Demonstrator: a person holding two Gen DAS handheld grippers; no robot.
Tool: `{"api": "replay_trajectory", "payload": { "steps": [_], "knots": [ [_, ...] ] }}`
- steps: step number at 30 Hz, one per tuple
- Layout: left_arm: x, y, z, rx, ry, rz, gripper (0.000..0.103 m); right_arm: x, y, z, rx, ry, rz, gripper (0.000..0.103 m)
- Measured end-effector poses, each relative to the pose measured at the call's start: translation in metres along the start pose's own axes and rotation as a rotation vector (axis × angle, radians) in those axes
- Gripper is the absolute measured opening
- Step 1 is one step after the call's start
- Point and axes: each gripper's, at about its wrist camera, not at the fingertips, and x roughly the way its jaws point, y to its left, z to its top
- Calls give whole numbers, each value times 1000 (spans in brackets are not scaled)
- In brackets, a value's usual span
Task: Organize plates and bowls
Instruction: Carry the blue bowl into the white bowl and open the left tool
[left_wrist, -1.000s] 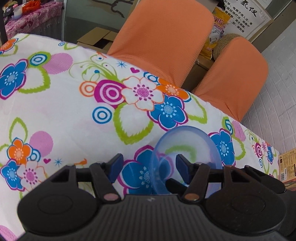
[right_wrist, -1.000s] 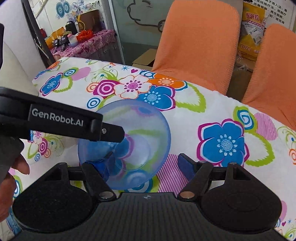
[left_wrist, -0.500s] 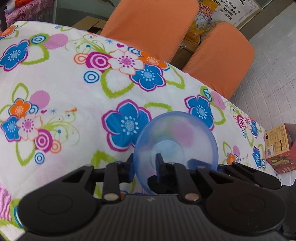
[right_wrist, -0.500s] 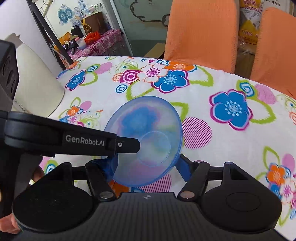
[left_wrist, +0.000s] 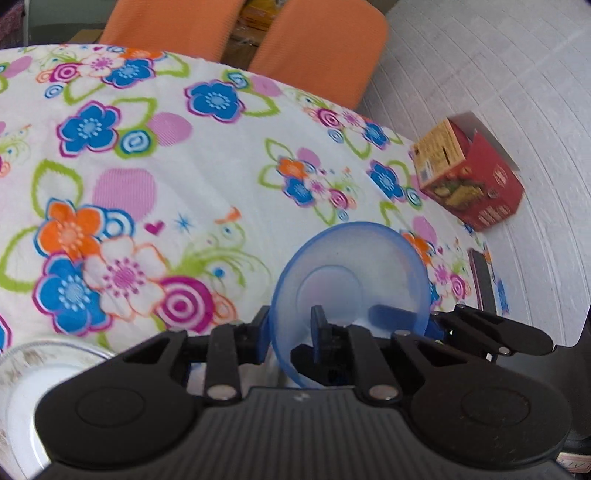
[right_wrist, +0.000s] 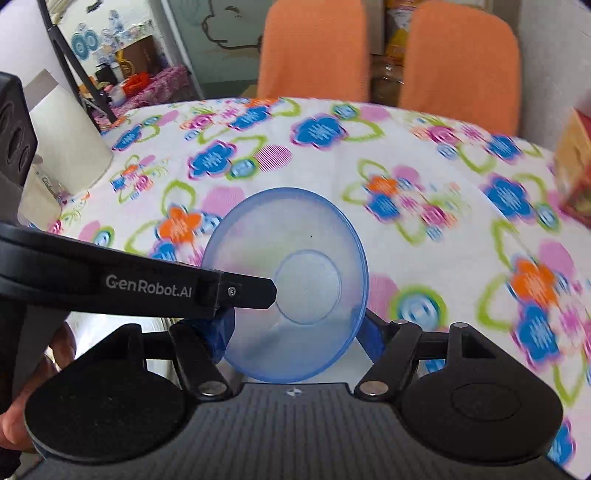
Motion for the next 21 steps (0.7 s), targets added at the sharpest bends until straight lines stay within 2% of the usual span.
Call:
{"api": "replay_trajectory", "payload": {
  "steps": [4,8,10,12,13,14,16,17,18,21],
  "knots": [
    [9,-25,-30,53,38,11,11,-12,-12,-35,37,8,-25,57],
    [15,-26,-44,57,67,34,11,-10,-15,-53,54,8,-7,56],
    [14,-25,-46,67,50,64,14,-13,-16,-57,48,-3,-32,56],
    [10,-25,-44,78,33,68,21,-21,-20,-59,37,-29,-69,57],
    [6,-23,-42,76,25,62,36,-26,-24,-59,43,-40,-77,57],
    [1,-22,-41,70,8,63,45,-30,-28,-59,55,-53,-77,57],
    [-13,-23,-39,98,-50,75,47,-43,-40,-62,95,-96,-75,57],
    [-19,-25,-38,123,-78,85,56,-49,-45,-64,111,-118,-74,57],
    [-27,-24,-38,140,-108,94,61,-56,-51,-69,131,-147,-74,58],
    [-41,-15,-38,187,-150,120,62,-65,-66,-88,191,-195,-63,58]
  ]
}}
